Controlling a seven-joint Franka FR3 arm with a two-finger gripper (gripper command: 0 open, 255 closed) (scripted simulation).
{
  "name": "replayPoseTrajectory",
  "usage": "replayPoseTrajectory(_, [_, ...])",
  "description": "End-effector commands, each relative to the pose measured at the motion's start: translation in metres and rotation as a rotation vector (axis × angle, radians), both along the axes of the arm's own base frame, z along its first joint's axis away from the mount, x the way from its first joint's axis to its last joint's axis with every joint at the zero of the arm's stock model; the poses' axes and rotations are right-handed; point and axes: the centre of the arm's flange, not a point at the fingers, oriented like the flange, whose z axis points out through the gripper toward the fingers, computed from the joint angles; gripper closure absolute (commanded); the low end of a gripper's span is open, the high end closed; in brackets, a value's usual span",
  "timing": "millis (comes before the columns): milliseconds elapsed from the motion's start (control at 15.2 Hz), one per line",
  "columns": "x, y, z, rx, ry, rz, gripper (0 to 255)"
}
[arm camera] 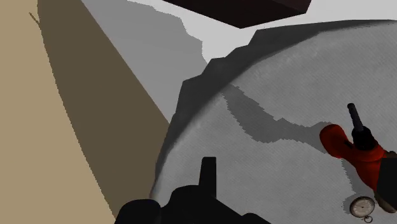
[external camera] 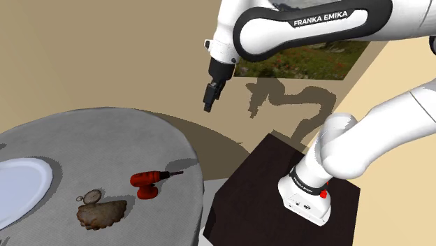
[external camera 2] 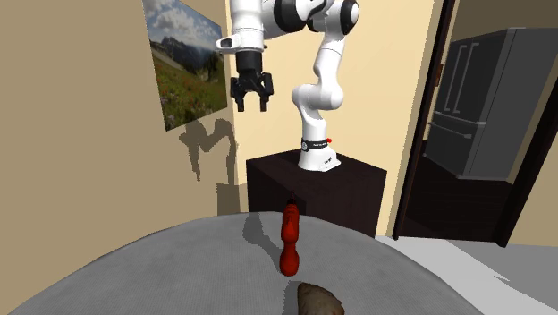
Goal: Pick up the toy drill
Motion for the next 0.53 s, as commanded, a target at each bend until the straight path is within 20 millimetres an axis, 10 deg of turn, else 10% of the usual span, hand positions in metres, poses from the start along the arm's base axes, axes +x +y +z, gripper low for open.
replayPoseTrajectory(0, [0.007,0.019,-0.014,0.003,0.002,0.036,0])
replayPoseTrajectory(462, [0.024,0.090,-0.070,0.013,0.014,0.161,0])
